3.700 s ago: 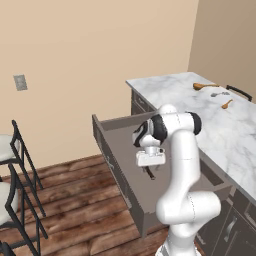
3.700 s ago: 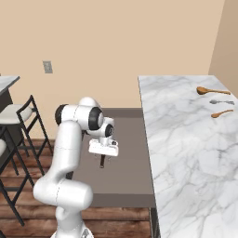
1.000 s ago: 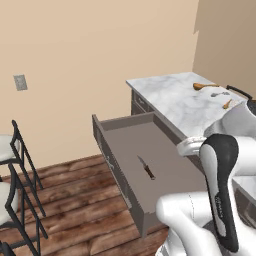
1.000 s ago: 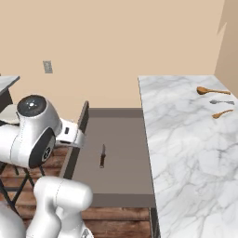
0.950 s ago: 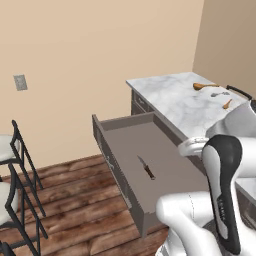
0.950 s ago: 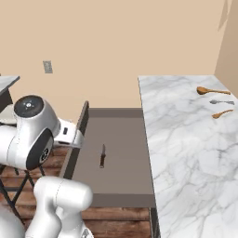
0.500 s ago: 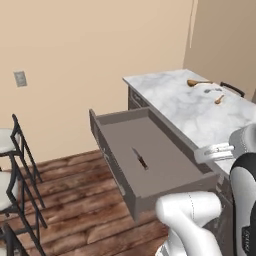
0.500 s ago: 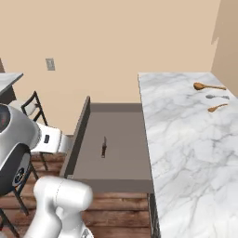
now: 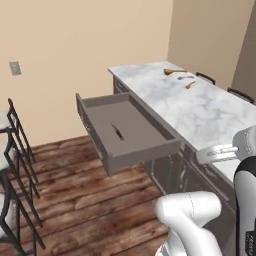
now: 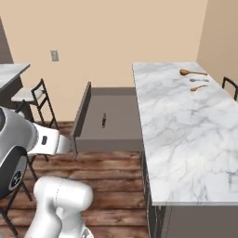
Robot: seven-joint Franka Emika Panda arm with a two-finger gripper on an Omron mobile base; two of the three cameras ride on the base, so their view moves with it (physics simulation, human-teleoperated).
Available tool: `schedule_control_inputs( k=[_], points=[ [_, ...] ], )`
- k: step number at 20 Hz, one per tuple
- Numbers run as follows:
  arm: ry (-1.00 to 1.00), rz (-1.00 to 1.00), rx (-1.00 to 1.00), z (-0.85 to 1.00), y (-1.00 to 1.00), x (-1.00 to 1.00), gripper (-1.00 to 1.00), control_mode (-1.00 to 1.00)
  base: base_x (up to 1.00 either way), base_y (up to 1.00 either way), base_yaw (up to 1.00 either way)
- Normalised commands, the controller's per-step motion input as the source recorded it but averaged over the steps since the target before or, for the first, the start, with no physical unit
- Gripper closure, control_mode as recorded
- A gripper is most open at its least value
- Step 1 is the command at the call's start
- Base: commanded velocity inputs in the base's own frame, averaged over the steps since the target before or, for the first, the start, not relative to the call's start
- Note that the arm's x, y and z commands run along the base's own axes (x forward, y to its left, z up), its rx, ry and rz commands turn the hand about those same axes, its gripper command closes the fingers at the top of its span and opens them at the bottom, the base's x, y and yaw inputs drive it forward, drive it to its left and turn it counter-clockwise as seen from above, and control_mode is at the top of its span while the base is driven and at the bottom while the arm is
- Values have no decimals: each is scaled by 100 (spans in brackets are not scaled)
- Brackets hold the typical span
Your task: Pick up the metallic utensils from the counter and place them in the open drawer. Make sure not to pick up any wooden utensils.
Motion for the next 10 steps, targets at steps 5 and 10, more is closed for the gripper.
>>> schedule_control_inputs(
  k=[5, 10],
  points=[
    [0, 0, 0, 0, 0, 0, -100, 100, -100, -53, -7],
    [0, 0, 0, 0, 0, 0, -100, 100, -27, -82, -5]
  ],
)
